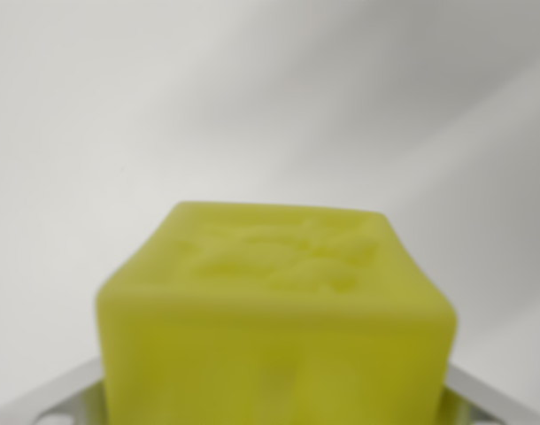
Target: Pick yellow cube
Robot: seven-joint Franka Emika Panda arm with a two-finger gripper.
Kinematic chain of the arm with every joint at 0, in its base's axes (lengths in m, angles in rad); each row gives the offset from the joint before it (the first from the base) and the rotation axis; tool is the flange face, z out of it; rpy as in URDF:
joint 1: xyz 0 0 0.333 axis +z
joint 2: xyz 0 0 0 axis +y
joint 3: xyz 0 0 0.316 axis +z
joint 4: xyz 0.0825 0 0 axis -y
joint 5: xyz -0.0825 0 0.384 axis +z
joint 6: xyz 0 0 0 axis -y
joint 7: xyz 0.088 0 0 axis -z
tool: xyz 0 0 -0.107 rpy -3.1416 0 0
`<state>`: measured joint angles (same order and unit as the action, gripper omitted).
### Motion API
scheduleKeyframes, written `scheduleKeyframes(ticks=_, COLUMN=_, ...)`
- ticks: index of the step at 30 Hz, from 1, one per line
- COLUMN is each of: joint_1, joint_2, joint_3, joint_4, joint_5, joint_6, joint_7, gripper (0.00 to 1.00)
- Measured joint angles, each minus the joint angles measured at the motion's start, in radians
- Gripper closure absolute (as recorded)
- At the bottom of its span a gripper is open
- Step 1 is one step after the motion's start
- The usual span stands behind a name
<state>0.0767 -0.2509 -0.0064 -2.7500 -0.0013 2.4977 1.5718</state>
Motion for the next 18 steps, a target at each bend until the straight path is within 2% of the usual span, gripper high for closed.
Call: scheduleKeyframes(ticks=18, joint_1=0.0, joint_2=-0.107, joint_3=0.0, joint_4=0.042, joint_5=0.0, joint_6=-0.149, joint_7=0.0, gripper=1.0)
